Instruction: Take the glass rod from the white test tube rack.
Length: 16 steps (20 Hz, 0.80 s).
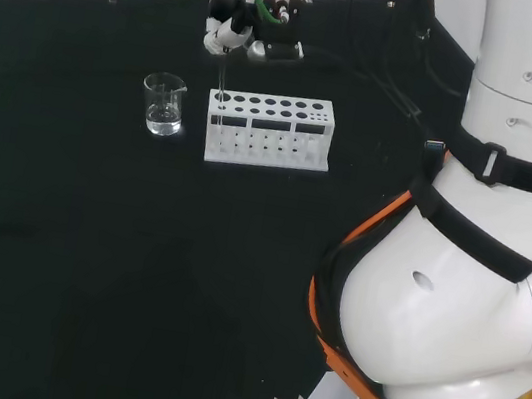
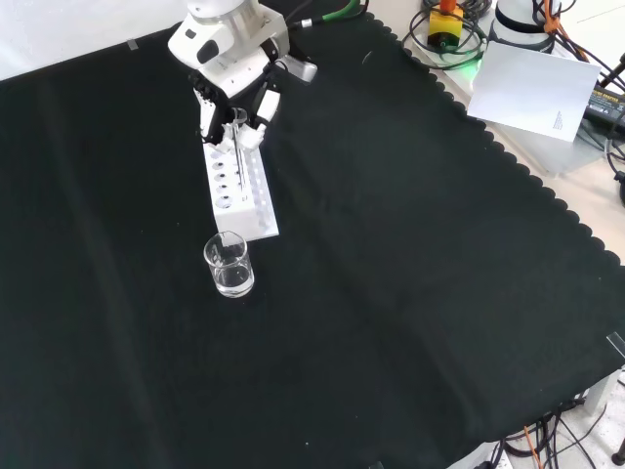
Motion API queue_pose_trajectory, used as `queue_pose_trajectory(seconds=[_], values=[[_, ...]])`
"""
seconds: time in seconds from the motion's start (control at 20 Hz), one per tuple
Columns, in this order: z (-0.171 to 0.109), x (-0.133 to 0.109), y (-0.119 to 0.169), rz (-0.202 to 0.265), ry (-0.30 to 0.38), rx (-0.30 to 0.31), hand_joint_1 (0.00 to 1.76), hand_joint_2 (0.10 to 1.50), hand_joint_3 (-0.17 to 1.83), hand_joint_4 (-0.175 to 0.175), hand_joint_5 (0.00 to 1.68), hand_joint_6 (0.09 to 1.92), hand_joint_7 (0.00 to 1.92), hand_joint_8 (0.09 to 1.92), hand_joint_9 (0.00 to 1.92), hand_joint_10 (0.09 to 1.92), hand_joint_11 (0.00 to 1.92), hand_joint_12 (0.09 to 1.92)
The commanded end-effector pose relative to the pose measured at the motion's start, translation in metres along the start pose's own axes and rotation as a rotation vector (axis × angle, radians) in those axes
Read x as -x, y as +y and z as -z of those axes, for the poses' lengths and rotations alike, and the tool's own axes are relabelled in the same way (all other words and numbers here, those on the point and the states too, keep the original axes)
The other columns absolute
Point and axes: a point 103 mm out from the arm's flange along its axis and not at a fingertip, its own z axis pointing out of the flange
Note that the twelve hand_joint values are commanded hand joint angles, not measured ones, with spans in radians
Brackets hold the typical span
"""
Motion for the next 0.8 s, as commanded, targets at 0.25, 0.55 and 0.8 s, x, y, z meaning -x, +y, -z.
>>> queue_pose_trajectory(seconds=[0.25, 0.55, 0.8], values=[[0.033, 0.002, -0.012, 0.040, -0.044, 0.244, 1.29, 0.78, 0.67, -0.175, 0.97, 0.93, 1.09, 1.29, 1.59, 1.04, 1.64, 0.81], [0.070, -0.002, -0.035, 0.068, -0.011, 0.340, 1.30, 0.71, 0.74, -0.175, 1.04, 0.84, 1.13, 1.25, 1.61, 0.93, 1.62, 0.74], [0.095, -0.003, -0.056, 0.082, 0.014, 0.389, 1.30, 0.71, 0.74, -0.175, 1.05, 0.81, 1.13, 1.24, 1.63, 0.89, 1.63, 0.72]])
